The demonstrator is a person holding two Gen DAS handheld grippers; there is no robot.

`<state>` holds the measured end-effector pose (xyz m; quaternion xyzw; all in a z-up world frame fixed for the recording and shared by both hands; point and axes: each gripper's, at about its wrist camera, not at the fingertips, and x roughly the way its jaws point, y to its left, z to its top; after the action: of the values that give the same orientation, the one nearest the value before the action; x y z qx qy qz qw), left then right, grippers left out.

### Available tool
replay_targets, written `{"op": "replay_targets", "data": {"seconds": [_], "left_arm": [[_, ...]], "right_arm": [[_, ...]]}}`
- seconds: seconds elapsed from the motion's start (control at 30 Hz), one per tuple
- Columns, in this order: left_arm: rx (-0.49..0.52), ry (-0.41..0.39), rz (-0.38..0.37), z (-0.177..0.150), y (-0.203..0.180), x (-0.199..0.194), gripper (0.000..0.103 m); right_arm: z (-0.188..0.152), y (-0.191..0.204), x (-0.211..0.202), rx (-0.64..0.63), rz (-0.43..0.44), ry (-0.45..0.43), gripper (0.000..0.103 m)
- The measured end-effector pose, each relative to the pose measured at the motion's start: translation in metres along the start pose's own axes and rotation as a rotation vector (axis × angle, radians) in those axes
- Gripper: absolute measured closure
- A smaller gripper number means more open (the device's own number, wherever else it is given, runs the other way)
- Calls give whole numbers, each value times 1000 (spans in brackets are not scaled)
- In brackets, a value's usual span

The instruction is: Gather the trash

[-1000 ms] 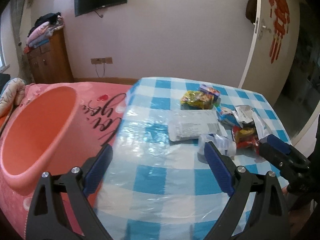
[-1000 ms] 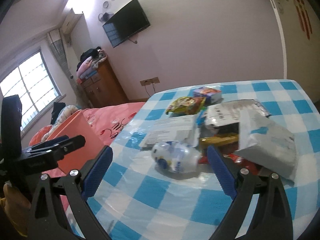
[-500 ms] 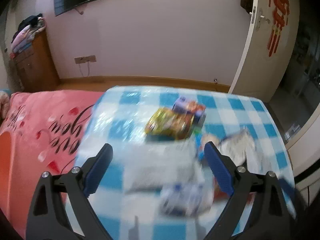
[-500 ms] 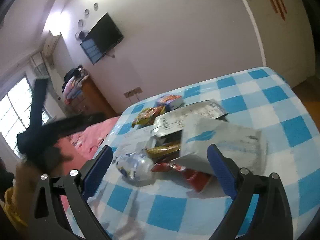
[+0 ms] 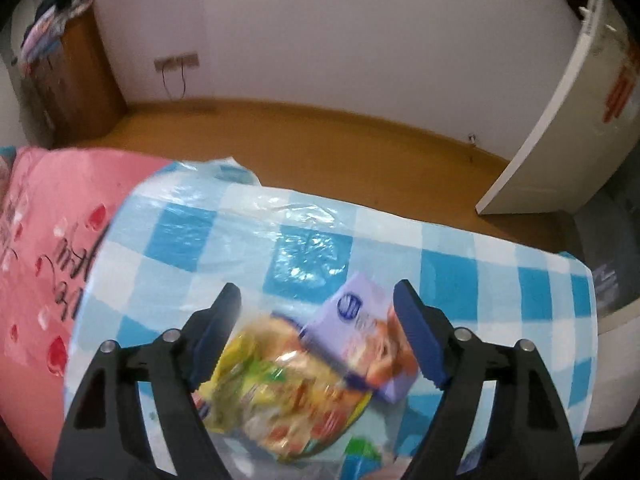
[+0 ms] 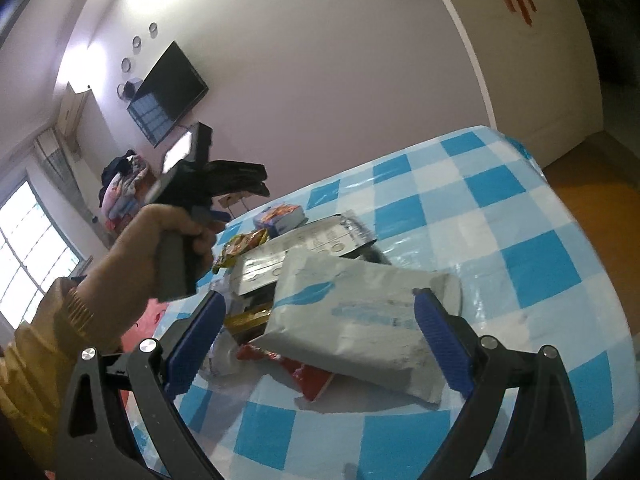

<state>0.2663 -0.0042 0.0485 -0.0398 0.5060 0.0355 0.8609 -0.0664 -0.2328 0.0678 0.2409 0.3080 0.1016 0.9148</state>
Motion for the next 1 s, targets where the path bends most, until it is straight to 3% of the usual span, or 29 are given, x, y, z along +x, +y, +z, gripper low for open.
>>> {"op": "replay_targets", "data": {"seconds": [0.13,0.23,0.47,0.6,1.0], "left_arm": [[-21,59,62,7,0,20,24],[-24,67,67,6,-1,22,24],[-51,105,-30,-14,15,17,24],[-12,101,-50,-35,19,4,24],[61,97,-106,-109,32,-32,24]], "right_arm": [[0,-6,1,9,-3,0,9],[1,-10,3,20,0,8,9],[5,-18,-2,36,-7,-7,9],[6,-21,-2,38,-13,-5,9],[0,-25,15,21,-63,93,9]]}}
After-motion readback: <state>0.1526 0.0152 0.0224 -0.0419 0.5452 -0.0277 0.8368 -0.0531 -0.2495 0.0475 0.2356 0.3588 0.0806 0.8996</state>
